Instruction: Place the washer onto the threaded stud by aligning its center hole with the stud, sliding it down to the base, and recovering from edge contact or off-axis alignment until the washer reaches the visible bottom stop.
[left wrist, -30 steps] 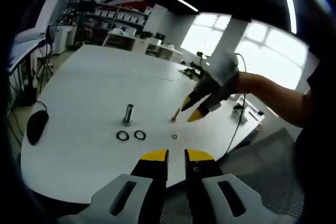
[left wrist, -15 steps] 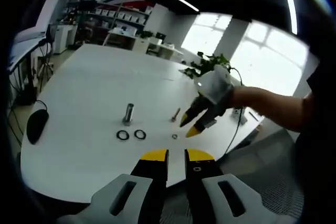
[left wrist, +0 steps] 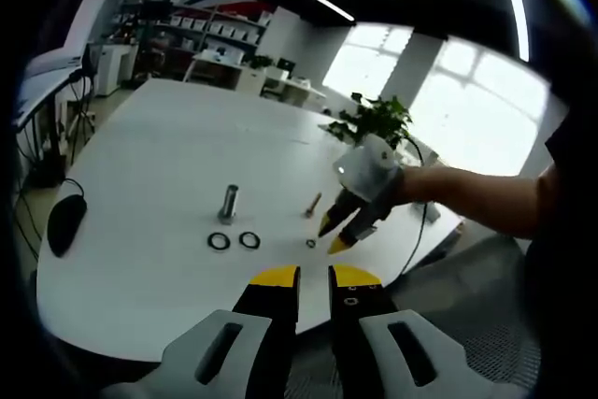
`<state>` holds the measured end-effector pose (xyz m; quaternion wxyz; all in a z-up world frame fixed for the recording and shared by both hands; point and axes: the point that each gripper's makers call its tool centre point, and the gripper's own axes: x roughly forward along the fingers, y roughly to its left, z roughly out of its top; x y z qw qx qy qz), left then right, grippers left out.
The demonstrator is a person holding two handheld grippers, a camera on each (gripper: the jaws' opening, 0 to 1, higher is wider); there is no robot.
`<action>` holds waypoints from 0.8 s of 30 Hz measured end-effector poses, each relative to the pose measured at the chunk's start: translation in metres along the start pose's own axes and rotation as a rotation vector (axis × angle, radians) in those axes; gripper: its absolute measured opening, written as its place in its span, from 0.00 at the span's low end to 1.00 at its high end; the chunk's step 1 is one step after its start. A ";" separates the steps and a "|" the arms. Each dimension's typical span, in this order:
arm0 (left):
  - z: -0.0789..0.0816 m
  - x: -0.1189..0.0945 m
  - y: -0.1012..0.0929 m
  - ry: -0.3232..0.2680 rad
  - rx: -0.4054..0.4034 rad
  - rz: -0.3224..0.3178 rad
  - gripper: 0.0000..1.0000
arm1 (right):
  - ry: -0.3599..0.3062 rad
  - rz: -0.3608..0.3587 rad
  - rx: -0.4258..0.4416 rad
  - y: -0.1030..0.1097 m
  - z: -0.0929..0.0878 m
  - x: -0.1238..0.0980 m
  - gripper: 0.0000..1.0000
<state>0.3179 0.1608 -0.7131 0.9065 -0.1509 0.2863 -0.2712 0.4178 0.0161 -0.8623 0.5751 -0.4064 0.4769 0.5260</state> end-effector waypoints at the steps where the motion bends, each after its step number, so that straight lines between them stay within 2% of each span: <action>1: 0.000 0.000 0.000 0.000 0.000 0.000 0.10 | 0.001 0.001 0.001 0.000 0.000 0.001 0.25; 17: 0.000 0.000 0.000 -0.003 -0.001 0.000 0.10 | 0.009 -0.029 -0.008 -0.009 0.006 0.008 0.23; 24: 0.000 0.000 -0.001 -0.002 -0.001 -0.003 0.10 | 0.033 -0.030 -0.030 -0.010 0.006 0.009 0.23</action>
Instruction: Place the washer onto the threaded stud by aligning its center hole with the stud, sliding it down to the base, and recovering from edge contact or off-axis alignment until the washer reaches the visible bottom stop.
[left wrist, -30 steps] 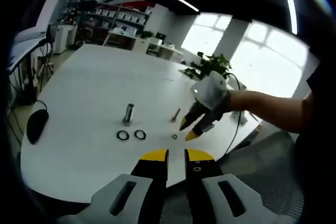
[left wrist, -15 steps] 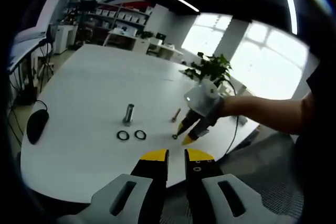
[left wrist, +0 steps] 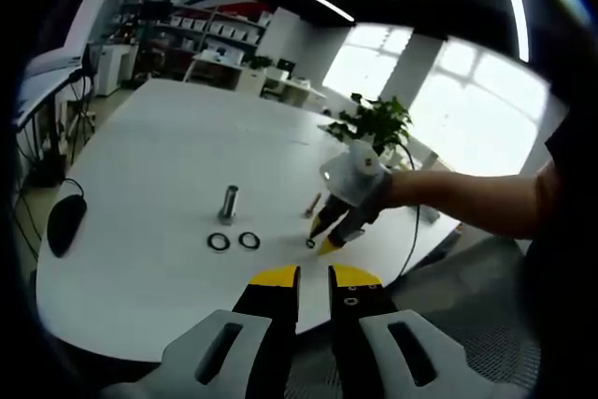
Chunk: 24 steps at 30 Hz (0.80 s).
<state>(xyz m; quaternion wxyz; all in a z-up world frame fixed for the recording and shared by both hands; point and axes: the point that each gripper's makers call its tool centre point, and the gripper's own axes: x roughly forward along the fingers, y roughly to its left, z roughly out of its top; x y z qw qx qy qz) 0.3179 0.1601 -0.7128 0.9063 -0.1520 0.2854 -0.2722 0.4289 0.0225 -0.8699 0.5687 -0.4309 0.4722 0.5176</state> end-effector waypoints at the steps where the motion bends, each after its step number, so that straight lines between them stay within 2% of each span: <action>1: 0.000 0.000 0.000 0.001 0.000 0.000 0.10 | 0.001 -0.001 0.000 0.000 0.000 0.000 0.23; 10: -0.001 0.000 0.000 0.004 0.000 0.001 0.10 | -0.021 -0.009 0.019 -0.004 0.004 0.001 0.21; 15: -0.001 0.000 0.000 0.006 0.000 0.000 0.10 | -0.032 -0.020 0.014 -0.005 0.005 0.000 0.14; 24: -0.001 0.000 0.000 0.009 0.000 0.000 0.10 | -0.040 -0.013 0.031 -0.006 0.003 -0.002 0.13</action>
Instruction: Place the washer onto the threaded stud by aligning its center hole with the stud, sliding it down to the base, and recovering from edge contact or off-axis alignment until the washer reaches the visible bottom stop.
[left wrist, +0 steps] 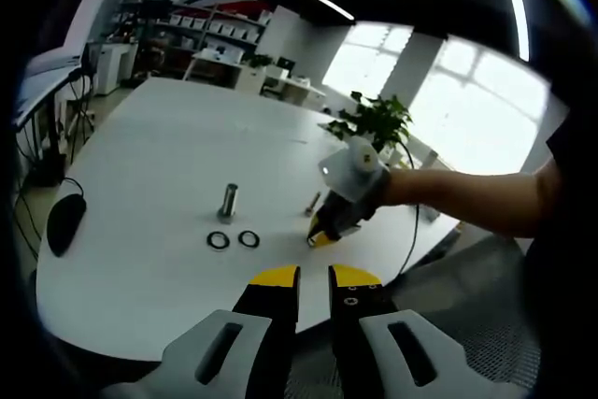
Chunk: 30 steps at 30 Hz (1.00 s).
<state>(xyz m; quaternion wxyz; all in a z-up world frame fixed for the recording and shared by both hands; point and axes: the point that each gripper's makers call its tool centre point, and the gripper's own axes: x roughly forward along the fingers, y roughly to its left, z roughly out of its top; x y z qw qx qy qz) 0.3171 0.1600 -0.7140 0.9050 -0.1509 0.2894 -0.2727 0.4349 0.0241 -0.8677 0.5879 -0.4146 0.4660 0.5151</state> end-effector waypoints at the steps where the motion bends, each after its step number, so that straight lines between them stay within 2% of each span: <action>1: 0.000 0.000 0.000 -0.001 0.000 0.000 0.10 | -0.003 0.004 0.012 -0.001 -0.001 -0.001 0.13; 20: 0.001 0.000 0.000 -0.006 0.002 -0.002 0.10 | -0.012 -0.004 0.074 -0.012 -0.017 -0.031 0.13; 30: 0.000 0.000 0.000 -0.001 0.003 -0.001 0.10 | -0.018 -0.035 0.070 -0.025 -0.021 -0.052 0.13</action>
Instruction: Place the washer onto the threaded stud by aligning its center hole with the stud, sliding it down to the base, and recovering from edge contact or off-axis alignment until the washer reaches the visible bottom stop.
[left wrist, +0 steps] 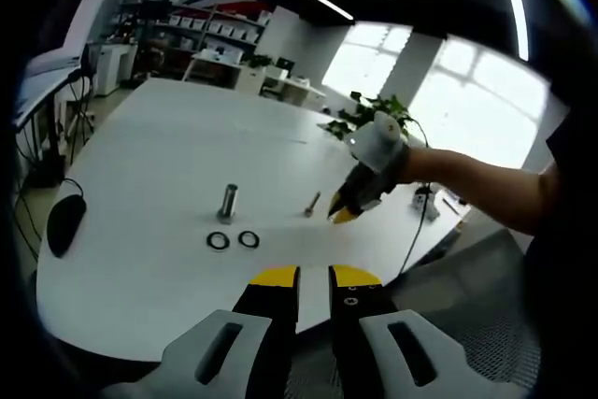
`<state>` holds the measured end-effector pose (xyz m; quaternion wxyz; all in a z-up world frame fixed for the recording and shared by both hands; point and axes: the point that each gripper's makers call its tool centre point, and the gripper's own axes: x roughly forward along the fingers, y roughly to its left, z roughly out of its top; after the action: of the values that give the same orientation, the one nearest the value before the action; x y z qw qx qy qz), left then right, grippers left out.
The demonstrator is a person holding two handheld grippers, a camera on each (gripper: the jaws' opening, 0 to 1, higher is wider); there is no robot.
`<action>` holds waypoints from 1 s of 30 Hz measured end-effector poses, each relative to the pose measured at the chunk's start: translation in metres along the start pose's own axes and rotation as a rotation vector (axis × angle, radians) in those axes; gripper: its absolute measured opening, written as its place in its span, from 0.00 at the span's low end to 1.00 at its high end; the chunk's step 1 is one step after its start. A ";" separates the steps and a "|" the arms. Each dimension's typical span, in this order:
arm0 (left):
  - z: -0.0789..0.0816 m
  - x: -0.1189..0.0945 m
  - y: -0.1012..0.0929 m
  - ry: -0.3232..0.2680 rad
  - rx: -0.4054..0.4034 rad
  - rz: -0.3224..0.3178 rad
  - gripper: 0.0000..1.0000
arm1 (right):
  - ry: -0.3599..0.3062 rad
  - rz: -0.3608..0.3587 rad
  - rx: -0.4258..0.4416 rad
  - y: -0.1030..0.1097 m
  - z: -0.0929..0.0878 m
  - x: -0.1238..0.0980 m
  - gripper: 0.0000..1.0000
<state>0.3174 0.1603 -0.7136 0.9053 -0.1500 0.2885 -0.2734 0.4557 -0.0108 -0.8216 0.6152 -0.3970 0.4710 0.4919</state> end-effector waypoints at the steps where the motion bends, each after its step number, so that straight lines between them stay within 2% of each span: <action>1: 0.000 0.000 0.000 0.000 0.000 0.000 0.10 | 0.001 -0.006 0.004 -0.003 0.000 -0.002 0.13; 11: 0.000 0.000 0.000 0.001 0.000 0.001 0.10 | -0.008 -0.042 -0.001 -0.015 0.004 -0.015 0.13; 22: 0.000 0.000 0.000 -0.003 0.000 -0.001 0.10 | 0.001 -0.081 -0.071 -0.029 0.013 -0.025 0.13; 30: 0.000 0.000 0.000 -0.002 -0.002 0.000 0.10 | -0.021 -0.102 -0.107 -0.038 0.025 -0.026 0.13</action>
<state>0.3172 0.1601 -0.7134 0.9055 -0.1509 0.2878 -0.2729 0.4953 -0.0009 -0.7894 0.6223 -0.4478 0.4169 0.4883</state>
